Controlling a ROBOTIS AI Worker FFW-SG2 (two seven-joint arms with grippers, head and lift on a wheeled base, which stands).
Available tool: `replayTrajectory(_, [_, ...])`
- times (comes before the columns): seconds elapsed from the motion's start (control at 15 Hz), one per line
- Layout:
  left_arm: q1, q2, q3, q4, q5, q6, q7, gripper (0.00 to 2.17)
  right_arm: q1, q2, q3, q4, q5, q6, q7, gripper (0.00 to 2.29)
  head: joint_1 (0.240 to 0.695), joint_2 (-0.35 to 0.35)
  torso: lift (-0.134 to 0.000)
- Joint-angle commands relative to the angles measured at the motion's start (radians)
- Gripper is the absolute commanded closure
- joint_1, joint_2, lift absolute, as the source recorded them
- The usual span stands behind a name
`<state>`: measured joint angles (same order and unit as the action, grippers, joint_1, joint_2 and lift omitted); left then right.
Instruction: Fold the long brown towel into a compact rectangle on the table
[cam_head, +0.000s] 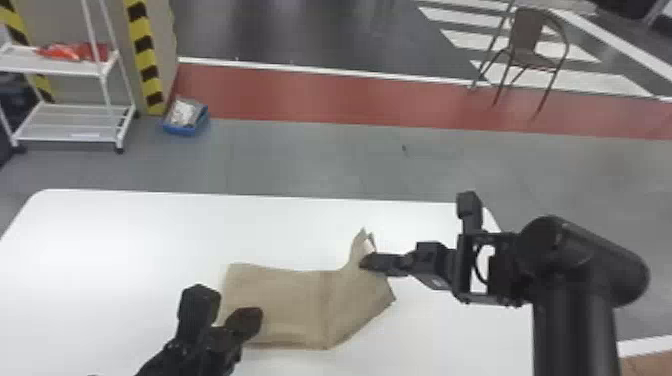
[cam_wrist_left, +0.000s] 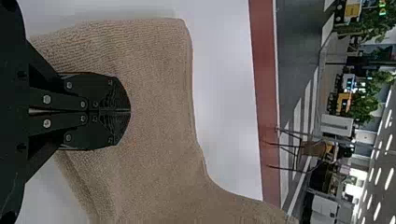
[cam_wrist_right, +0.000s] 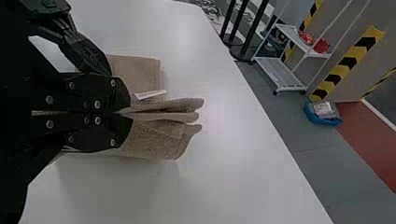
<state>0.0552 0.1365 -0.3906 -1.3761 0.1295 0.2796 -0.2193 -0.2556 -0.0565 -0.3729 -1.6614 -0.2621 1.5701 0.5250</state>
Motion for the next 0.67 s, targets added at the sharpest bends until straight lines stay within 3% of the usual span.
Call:
replayTrajectory(0.0, [0.0, 0.0, -0.004, -0.003, 0.001, 0.008, 0.0, 1.79, -0.01, 0.004, 0.023, -0.001, -0.031, 0.002, -0.013, 1.29, 0.695, -0.204, 0.0])
replayTrajectory(0.27, [0.0, -0.001, -0.011, -0.003, 0.001, 0.008, 0.0, 1.79, -0.021, 0.04, 0.062, -0.04, -0.054, 0.002, -0.039, 1.29, 0.695, -0.176, 0.0])
replayTrajectory(0.6, [0.06, 0.022, 0.052, -0.141, 0.025, 0.045, -0.012, 1.79, -0.028, 0.043, 0.078, -0.055, -0.06, 0.002, -0.063, 1.29, 0.695, -0.145, 0.0])
